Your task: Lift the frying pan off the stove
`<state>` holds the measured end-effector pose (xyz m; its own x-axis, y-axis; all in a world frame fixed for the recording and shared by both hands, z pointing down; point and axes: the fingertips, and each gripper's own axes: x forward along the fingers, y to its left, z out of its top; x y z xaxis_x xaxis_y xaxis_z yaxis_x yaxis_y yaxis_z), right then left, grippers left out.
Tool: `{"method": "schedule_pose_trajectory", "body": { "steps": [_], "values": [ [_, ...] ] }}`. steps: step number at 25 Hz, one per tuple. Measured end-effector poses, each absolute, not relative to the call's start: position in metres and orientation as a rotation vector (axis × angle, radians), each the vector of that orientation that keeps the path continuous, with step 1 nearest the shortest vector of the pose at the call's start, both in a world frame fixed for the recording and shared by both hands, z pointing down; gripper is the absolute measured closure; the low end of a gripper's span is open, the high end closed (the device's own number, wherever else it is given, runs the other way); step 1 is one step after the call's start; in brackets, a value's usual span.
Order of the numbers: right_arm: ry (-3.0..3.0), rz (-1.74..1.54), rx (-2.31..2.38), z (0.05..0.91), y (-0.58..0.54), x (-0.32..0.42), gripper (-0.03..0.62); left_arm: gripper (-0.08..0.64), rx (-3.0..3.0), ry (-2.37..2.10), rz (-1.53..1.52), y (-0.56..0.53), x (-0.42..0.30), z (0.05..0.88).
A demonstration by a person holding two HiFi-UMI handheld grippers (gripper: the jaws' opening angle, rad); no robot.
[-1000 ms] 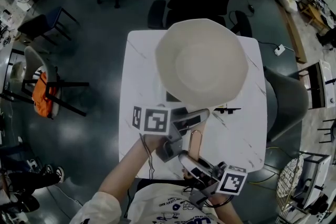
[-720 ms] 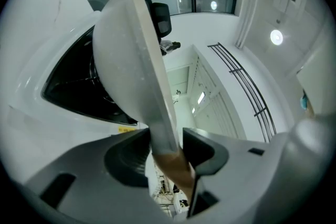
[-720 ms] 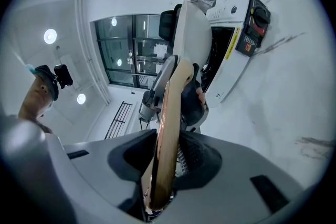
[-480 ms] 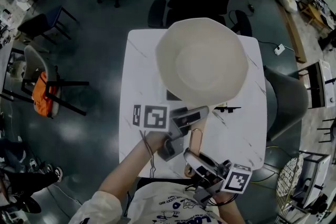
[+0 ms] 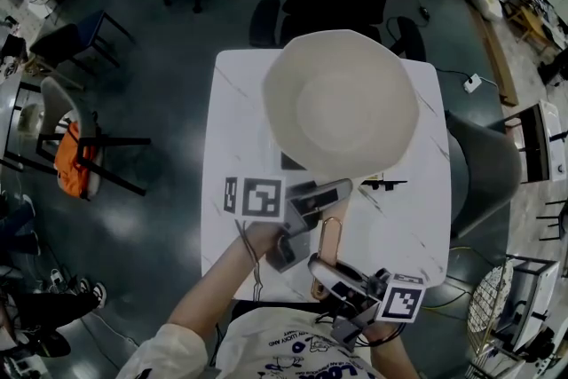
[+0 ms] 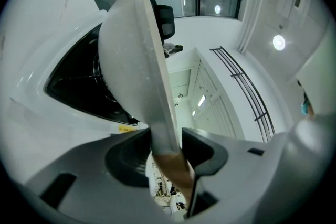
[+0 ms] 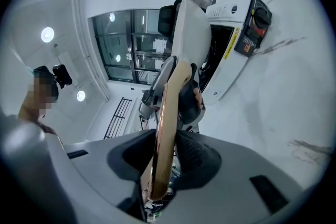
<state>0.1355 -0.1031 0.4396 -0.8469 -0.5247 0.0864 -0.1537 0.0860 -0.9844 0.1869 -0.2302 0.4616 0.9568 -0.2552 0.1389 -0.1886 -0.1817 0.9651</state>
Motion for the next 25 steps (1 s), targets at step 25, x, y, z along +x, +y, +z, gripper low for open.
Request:
{"method": "schedule_pose_trajectory", "body": {
  "steps": [25],
  "values": [
    [2.108, -1.791, -0.672, 0.4393, -0.1043, 0.1353, 0.469, 0.380, 1.725, -0.367, -0.128, -0.2347, 0.1914, 0.4636]
  ]
}}
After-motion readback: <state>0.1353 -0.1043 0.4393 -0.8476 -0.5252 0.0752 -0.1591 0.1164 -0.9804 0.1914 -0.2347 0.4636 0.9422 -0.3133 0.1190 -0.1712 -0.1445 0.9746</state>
